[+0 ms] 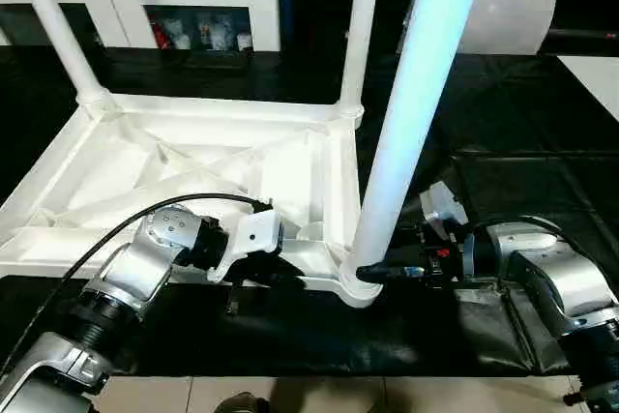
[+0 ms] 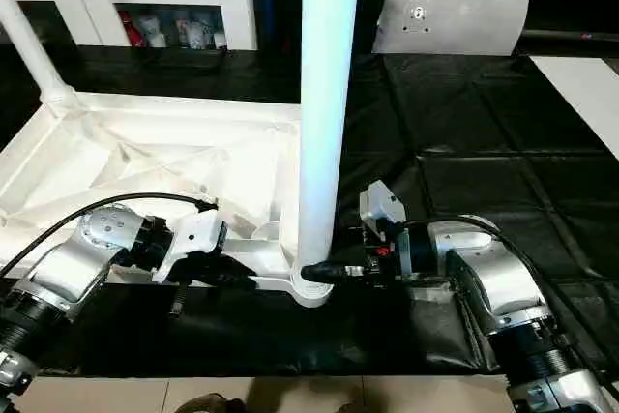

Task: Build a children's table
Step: Rotate leg to tighten

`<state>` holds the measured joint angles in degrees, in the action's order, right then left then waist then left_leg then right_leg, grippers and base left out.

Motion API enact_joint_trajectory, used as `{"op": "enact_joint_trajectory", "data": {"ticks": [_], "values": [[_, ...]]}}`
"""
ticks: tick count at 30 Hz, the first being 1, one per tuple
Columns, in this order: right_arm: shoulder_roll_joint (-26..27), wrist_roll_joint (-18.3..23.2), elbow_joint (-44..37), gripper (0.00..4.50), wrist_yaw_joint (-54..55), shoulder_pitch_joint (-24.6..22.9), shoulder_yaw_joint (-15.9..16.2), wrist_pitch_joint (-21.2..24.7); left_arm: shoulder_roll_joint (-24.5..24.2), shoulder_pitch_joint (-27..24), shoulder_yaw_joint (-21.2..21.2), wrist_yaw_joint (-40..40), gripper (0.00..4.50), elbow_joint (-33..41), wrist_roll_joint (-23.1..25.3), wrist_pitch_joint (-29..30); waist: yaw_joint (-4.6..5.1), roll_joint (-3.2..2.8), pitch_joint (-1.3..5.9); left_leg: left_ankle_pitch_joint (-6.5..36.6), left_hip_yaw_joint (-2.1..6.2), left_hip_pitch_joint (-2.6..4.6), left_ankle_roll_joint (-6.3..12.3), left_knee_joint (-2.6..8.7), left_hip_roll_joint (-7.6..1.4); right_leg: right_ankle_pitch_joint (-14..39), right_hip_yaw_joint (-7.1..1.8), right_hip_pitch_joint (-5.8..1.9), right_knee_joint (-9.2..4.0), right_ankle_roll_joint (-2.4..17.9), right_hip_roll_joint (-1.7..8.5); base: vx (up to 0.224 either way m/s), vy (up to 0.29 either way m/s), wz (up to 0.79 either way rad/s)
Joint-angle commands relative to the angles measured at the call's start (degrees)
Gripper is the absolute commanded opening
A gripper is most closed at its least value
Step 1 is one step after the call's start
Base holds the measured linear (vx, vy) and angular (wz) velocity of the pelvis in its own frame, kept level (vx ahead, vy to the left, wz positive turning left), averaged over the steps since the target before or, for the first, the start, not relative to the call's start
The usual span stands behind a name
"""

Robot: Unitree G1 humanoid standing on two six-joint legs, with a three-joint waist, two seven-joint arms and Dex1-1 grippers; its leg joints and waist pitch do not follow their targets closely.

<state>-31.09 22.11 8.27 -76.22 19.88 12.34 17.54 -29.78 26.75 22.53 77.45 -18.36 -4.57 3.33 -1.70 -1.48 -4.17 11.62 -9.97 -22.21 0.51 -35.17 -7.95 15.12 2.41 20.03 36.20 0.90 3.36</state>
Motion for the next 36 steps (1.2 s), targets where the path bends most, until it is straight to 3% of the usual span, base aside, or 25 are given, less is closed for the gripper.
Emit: {"op": "enact_joint_trajectory", "data": {"ticks": [1, 6, 8, 10, 13, 15, 19, 21, 22, 23, 24, 25, 26, 27, 28, 29, 31, 36], "values": [[0.51, 1.21, -1.94, 1.97, -1.84, -1.15, 1.6, 1.81, 0.43, 0.59, 0.8, -0.61, 0.0, 0.13, 1.12, 1.02, 0.04, 0.6, 3.77, 1.65, 1.93, 1.38, 7.74, 3.97, -5.99, -6.59, -2.75, -1.52, -3.18, 18.05, 5.91, 0.0, 0.0, 0.0], [3.3, 0.66, -4.47, 1.97, 5.74, -4.6, 0.36, 3.01, 2.26, 1.01, 0.18, -4.17, 0.0, 0.34, 1.54, 4.45, -0.11, 0.72, 3.68, 1.74, 1.97, 1.45, 7.39, 4.16, -6.14, -6.31, -2.86, -1.34, -3.3, 17.74, 6.09, 0.0, 0.0, 0.0], [7.18, -2.99, -4.85, 1.97, 15.1, -6.11, 0.22, 2.46, 5.5, 1.73, -0.98, -8.23, 0.0, 0.72, 0.62, 8.48, 0.19, 0.67, 3.24, 4.78, 1.93, 1.54, 5.84, 4.54, -6.04, -2.1, -2.91, -1.06, -3.8, 17.66, 6.12, 0.0, 0.0, 0.0], [11.44, -4.49, -4.11, 1.96, 23.49, -5.48, -0.94, 4.97, 8.67, 2.78, -2.06, -12.02, 0.0, 0.23, -0.05, 10.98, 1.11, 0.52, 2.65, 11.94, 2.2, 1.66, 0.86, 5.25, -5.71, 9.66, -3.06, -0.87, -4.8, 16.1, 5.97, 0.0, 0.0, 0.0], [16.18, -5.88, -3.03, 1.94, 31.08, -3.63, -1.91, 6.94, 11.84, 4.65, -2.83, -16.59, 0.0, -1.88, 0.57, 12.47, 2.21, 0.19, 2.41, 16.45, 2.75, 1.51, -2.0, 5.61, -5.52, 15.97, -3.13, -0.66, -5.23, 13.98, 6.05, -0.017, 0.004, -0.02], [19.14, -7.17, -2.15, 1.94, 35.34, -2.25, -2.28, 7.65, 14.09, 6.1, -3.78, -20.5, 0.0, -3.88, 1.27, 13.89, 2.97, -0.02, 2.42, 18.27, 2.74, 1.83, -3.27, 5.68, -5.47, 16.51, -3.29, -0.11, -5.46, 13.2, 5.91, 0.0, 0.0, 0.0], [25.31, -9.36, 1.08, 1.93, 46.49, 0.5, -4.5, 8.56, 17.64, 7.94, -5.06, -26.47, 0.0, -6.06, 2.5, 16.4, 3.52, 0.15, 2.57, 15.48, 2.58, 1.4, -2.08, 5.47, -5.31, 13.63, -3.64, -0.17, -5.74, 13.09, 6.1, 0.0, 0.0, 0.0], [28.12, -10.53, 3.22, 1.93, 52.16, 2.0, -5.77, 9.32, 19.24, 8.64, -5.09, -29.01, 0.0, -6.68, 4.03, 16.5, 3.49, 0.03, 2.93, 12.02, 2.35, 1.42, -0.92, 5.34, -5.48, 7.82, -3.62, -0.28, -5.39, 13.52, 5.88, 0.0, 0.0, 0.0], [29.43, -10.55, 4.22, 1.93, 54.24, 2.61, -6.76, 9.4, 20.31, 8.98, -5.12, -30.1, 0.0, -6.94, 4.53, 16.42, 3.63, 0.07, 2.95, 10.12, 2.32, 1.23, -0.04, 5.34, -5.43, 4.34, -3.5, -0.43, -5.1, 14.35, 5.72, 0.0, 0.0, 0.0], [29.47, -10.26, 4.38, 1.93, 53.72, 2.71, -6.88, 8.79, 20.54, 9.06, -5.12, -30.14, 0.0, -7.06, 4.49, 16.12, 3.48, 0.29, 3.47, 7.06, 2.2, 1.08, 1.14, 4.94, -5.36, -0.03, -3.38, -0.96, -4.74, 14.81, 5.84, 0.0, 0.0, 0.0], [29.45, -10.28, 4.31, 2.28, 53.57, 2.69, -6.87, 8.6, 20.55, 9.07, -5.12, -30.17, 0.0, -7.09, 4.49, 16.11, 3.29, 0.24, 3.6, 5.16, 2.12, 1.03, 2.1, 4.73, -5.33, -2.92, -3.39, -1.09, -4.49, 14.98, 5.94, 0.0, 0.0, 0.0], [28.34, -10.28, 2.97, 2.28, 50.3, 1.94, -6.37, 6.51, 20.01, 9.03, -4.65, -30.02, 0.0, -7.44, 5.01, 15.06, 2.89, 0.46, 3.8, 0.97, 1.9, 0.72, 5.17, 4.29, -5.18, -10.13, -3.28, -1.36, -3.91, 15.42, 6.0, 0.0, 0.0, 0.0], [27.65, -10.14, 2.34, 2.49, 48.79, 1.43, -6.07, 6.08, 19.45, 8.87, -4.23, -29.45, 0.0, -7.49, 5.44, 14.14, 2.79, 0.55, 3.8, 0.32, 1.88, 0.65, 6.08, 4.2, -5.16, -11.54, -3.25, -1.42, -3.82, 15.44, 6.05, 0.0, 0.0, 0.0], [27.27, -10.2, 2.04, 2.65, 48.3, 1.11, -6.07, 5.96, 19.06, 8.76, -4.04, -29.05, 0.0, -7.53, 5.65, 13.62, 2.79, 0.55, 3.8, 0.32, 1.88, 0.65, 6.08, 4.2, -5.16, -11.54, -3.25, -1.42, -3.82, 15.44, 6.05, 0.0, 0.0, 0.0], [26.05, -10.53, 1.34, 2.69, 47.08, 0.24, -6.06, 5.42, 18.04, 8.47, -3.74, -28.11, 0.0, -7.6, 6.05, 12.64, 2.56, 0.55, 3.73, 0.11, 1.87, 0.59, 7.71, 4.17, -5.26, -12.36, -3.1, -1.4, -3.83, 15.39, 6.13, 0.0, 0.0, 0.0], [24.98, -10.55, 0.84, 2.74, 45.79, -0.46, -6.03, 4.71, 17.29, 8.27, -3.6, -27.25, 0.0, -7.65, 6.2, 11.55, 2.59, 0.57, 3.66, 0.62, 1.86, 0.57, 7.92, 4.19, -5.32, -11.65, -3.06, -1.41, -3.87, 15.36, 6.1, 0.0, 0.0, 0.0], [21.44, -10.48, -1.3, 3.09, 41.91, -2.75, -6.13, 2.21, 14.82, 7.68, -2.73, -24.68, 0.0, -7.76, 7.16, 8.57, 2.16, 0.6, 3.35, 3.8, 1.89, 0.7, 7.26, 4.43, -5.6, -5.07, -3.04, -1.37, -4.55, 14.68, 6.13, 0.0, 0.0, 0.0], [14.88, -9.09, -4.29, 3.42, 33.91, -5.77, -6.04, -0.23, 11.68, 6.36, -1.71, -19.33, 0.0, -8.03, 7.45, 3.51, 1.95, 0.58, 3.27, 5.33, 1.8, 1.01, 6.2, 4.65, -5.87, -2.46, -3.08, -1.11, -4.72, 14.57, 5.97, 0.0, 0.0, 0.0]]}}
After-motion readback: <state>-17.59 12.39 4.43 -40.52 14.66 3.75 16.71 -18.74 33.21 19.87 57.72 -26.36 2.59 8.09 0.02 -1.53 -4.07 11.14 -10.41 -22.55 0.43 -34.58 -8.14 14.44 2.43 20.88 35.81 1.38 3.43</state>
